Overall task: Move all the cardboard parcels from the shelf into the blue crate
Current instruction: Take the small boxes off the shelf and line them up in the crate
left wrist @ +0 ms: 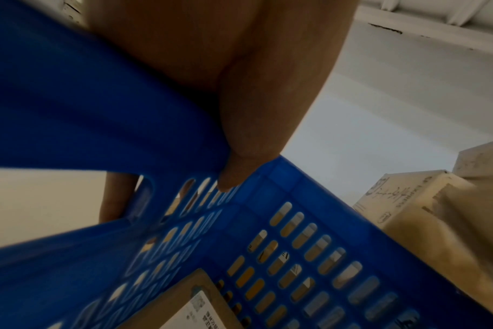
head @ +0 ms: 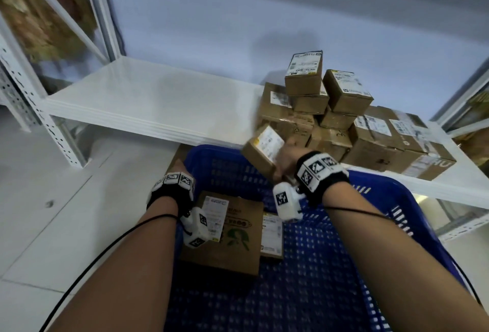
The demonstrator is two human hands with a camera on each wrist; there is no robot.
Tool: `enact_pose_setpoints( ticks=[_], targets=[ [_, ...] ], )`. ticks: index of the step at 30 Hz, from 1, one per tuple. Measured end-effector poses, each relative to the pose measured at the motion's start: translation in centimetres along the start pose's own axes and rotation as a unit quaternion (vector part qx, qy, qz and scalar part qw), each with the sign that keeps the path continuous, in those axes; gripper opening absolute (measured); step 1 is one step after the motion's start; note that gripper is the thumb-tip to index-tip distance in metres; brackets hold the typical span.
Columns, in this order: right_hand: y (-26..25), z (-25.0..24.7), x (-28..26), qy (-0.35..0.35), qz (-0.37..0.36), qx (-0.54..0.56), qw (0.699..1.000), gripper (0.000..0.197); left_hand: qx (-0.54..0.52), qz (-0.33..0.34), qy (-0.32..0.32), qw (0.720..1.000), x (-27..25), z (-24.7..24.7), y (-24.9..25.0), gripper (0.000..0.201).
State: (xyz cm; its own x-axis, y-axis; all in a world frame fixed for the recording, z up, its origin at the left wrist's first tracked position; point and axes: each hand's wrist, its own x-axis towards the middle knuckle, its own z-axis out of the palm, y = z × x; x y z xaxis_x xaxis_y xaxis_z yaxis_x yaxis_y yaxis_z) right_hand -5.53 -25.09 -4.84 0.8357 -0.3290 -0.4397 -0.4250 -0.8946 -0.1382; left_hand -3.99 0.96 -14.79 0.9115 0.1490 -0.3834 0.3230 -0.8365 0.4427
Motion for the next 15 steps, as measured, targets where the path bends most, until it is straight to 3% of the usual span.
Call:
enact_pose_setpoints(
  ticks=[2, 4, 8, 12, 15],
  targets=[
    [2.7, 2.8, 0.1, -0.029, 0.003, -0.036, 0.999, 0.106, -0.009, -0.002, 0.007, 1.0, 0.1, 0.0, -0.1, 0.074],
    [5.7, 6.3, 0.5, -0.013, 0.005, -0.081, 0.997, 0.086, -0.019, -0.005, 0.017, 1.0, 0.3, 0.2, -0.2, 0.068],
    [10.0, 11.4, -0.1, -0.018, 0.007, -0.142, 0.99, 0.069, -0.024, -0.007, 0.018, 1.0, 1.1, 0.5, -0.6, 0.06],
    [10.7, 14.2, 0.4, -0.109, 0.021, -0.136, 0.985, 0.066, -0.016, -0.002, 0.019, 1.0, 1.4, 0.7, -0.2, 0.054],
    [10.4, 16.1, 1.6, -0.124, 0.012, -0.106, 0.986, 0.055, -0.036, -0.002, 0.011, 0.999, 1.7, 0.6, -0.5, 0.058]
  ],
)
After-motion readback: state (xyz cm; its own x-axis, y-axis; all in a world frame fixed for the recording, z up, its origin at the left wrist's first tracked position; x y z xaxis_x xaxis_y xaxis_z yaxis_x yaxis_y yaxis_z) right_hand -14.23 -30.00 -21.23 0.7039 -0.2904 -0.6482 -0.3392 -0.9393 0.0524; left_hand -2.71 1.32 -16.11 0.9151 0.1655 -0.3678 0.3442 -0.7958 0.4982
